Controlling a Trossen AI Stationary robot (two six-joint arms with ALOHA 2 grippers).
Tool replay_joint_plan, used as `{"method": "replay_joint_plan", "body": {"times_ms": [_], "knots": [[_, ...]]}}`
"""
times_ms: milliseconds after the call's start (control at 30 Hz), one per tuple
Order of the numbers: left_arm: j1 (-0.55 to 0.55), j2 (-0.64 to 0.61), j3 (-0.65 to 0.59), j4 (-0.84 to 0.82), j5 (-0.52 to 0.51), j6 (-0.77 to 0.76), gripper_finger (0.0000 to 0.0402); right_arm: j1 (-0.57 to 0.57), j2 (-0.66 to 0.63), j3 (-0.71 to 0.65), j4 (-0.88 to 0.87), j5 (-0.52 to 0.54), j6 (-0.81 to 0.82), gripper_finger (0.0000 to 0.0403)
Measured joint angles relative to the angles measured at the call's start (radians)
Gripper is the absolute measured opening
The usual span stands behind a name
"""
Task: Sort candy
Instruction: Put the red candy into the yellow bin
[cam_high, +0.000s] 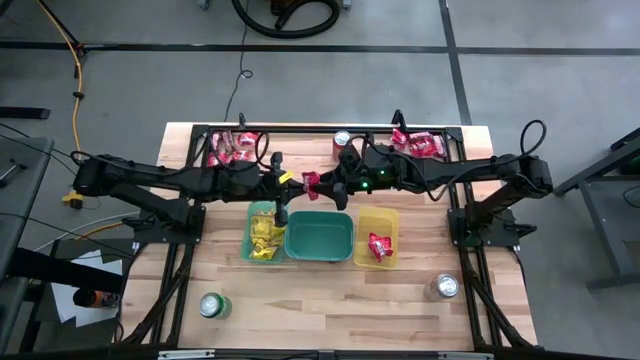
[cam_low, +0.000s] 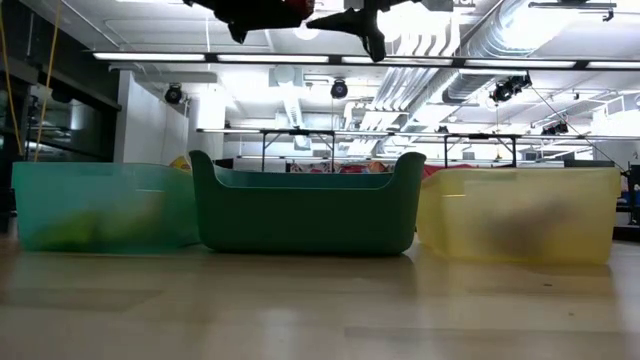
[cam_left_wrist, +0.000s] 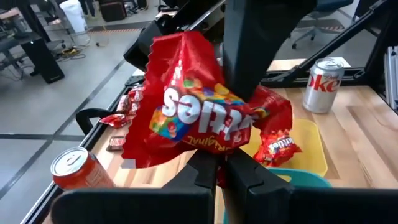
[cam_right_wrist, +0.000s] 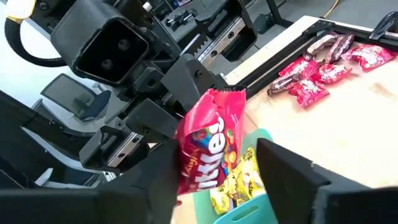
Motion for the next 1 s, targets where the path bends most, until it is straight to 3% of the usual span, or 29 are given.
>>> {"method": "replay_joint_plan", "body": {"times_ms": [300, 433, 600, 800, 1000], "knots": [[0.001, 0.0, 0.0, -0.018, 0.003, 0.001, 0.0004, 0.0, 0.0, 0.0, 0.007, 0.001, -0.011, 0.0015], [0.011, -0.006, 0.0, -0.099, 0.009, -0.037, 0.0034, 0.0, 0.0, 0.0, 0.005, 0.003, -0.02, 0.0013], [0.017, -0.041, -0.001, -0.198, -0.002, -0.055, 0.0099, -0.024, -0.042, 0.031, -0.09, -0.006, -0.085, 0.0003], [0.017, -0.181, 0.0, -0.351, -0.091, -0.104, 0.0165, -0.055, -0.187, 0.048, -0.392, 0.021, -0.189, 0.0001], [0.018, -0.319, -0.021, -0.36, -0.135, -0.185, 0.0185, -0.02, -0.299, 0.005, -0.647, 0.078, -0.181, 0.0001]]}}
